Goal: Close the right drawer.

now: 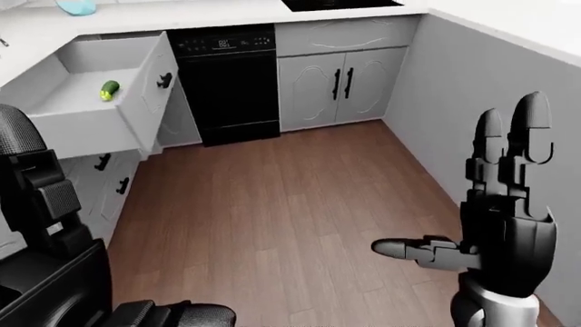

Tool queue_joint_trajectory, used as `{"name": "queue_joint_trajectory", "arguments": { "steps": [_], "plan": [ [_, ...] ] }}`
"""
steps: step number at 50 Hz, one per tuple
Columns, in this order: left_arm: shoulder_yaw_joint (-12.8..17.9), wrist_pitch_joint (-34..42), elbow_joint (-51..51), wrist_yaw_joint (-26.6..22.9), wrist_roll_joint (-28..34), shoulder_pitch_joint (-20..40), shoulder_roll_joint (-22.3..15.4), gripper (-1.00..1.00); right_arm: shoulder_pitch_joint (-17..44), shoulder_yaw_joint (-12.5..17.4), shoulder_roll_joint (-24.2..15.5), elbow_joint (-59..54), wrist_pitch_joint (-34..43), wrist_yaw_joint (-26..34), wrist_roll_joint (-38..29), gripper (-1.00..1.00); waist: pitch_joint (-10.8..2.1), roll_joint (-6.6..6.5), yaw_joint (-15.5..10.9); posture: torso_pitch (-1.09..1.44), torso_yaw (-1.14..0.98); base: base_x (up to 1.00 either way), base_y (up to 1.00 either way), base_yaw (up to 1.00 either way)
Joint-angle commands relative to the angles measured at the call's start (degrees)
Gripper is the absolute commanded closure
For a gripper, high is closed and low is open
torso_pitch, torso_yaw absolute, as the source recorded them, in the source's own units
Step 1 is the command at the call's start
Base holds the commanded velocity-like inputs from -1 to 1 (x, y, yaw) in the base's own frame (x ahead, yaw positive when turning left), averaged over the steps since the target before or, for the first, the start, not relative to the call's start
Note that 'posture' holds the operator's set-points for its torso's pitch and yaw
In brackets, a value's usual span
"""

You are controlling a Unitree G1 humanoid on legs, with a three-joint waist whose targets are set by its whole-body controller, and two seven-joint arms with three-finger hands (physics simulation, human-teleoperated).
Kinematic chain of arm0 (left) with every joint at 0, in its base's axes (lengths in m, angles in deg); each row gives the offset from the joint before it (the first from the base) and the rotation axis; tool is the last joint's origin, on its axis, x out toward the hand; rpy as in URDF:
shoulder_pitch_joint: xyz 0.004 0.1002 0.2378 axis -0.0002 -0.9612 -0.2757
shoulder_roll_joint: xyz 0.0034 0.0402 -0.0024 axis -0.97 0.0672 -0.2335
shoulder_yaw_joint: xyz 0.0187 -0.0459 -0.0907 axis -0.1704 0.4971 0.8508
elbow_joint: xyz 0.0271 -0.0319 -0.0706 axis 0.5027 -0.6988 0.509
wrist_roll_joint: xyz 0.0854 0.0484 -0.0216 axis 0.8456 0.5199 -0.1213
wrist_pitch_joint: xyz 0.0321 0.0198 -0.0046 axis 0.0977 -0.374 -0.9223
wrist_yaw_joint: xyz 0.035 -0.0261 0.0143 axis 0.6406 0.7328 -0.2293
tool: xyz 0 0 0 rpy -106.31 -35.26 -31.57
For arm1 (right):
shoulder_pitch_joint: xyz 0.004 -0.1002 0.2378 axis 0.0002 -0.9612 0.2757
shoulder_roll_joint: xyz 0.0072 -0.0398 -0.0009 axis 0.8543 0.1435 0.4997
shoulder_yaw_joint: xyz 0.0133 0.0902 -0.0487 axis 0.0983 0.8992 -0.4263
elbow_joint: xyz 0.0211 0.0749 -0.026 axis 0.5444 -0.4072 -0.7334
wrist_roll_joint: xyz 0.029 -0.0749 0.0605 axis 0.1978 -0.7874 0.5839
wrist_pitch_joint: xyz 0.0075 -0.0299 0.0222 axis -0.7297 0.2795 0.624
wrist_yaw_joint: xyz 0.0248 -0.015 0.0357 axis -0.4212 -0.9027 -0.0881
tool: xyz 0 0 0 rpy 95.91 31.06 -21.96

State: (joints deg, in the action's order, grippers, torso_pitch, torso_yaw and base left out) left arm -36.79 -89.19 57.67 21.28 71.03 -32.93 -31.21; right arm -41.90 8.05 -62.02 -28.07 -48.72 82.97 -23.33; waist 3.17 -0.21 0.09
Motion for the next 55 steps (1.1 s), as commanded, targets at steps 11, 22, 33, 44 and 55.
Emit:
{"name": "queue_joint_trajectory", "arguments": {
  "steps": [11, 22, 33, 44, 55],
  "plan": [
    [-0.52, -1.30, 1.68, 0.75, 0.29, -0.08, -1.17, -1.00, 0.66, 0.08, -0.16, 1.50, -1.57, -0.36, 0.04, -1.00, -0.95, 3.15, 1.06, 0.00, 0.00, 0.00, 0.49, 0.00],
    [-0.52, -1.01, 1.68, 1.02, 0.14, 0.10, -1.43, -1.00, 0.39, -0.04, -0.16, 1.85, -1.36, -0.16, 0.19, -1.00, -0.51, -3.26, -0.33, 0.00, 0.00, 0.00, 0.49, 0.00],
    [-0.31, -0.65, 1.68, 0.21, 0.14, 0.29, -0.67, -1.00, 0.65, 0.01, -0.22, 1.70, -1.16, -0.11, 0.15, -1.00, -1.02, 4.90, 0.74, 0.00, 0.00, 0.00, 0.49, 0.00],
    [-0.07, -0.31, 1.68, -0.74, 0.13, 0.42, 0.18, -1.00, 0.66, -0.15, -0.22, 0.98, -1.65, -0.26, 0.03, -1.00, -0.97, -3.39, 1.06, 0.00, 0.00, 0.00, 0.49, 0.00],
    [-0.10, -0.51, 1.68, -1.40, 0.25, 0.18, 0.82, -1.00, 0.18, -0.28, -0.15, 0.98, -2.05, -0.34, -0.03, -1.00, 0.02, 0.63, 0.15, 0.00, 0.00, 0.00, 0.49, 0.00]
  ]
}}
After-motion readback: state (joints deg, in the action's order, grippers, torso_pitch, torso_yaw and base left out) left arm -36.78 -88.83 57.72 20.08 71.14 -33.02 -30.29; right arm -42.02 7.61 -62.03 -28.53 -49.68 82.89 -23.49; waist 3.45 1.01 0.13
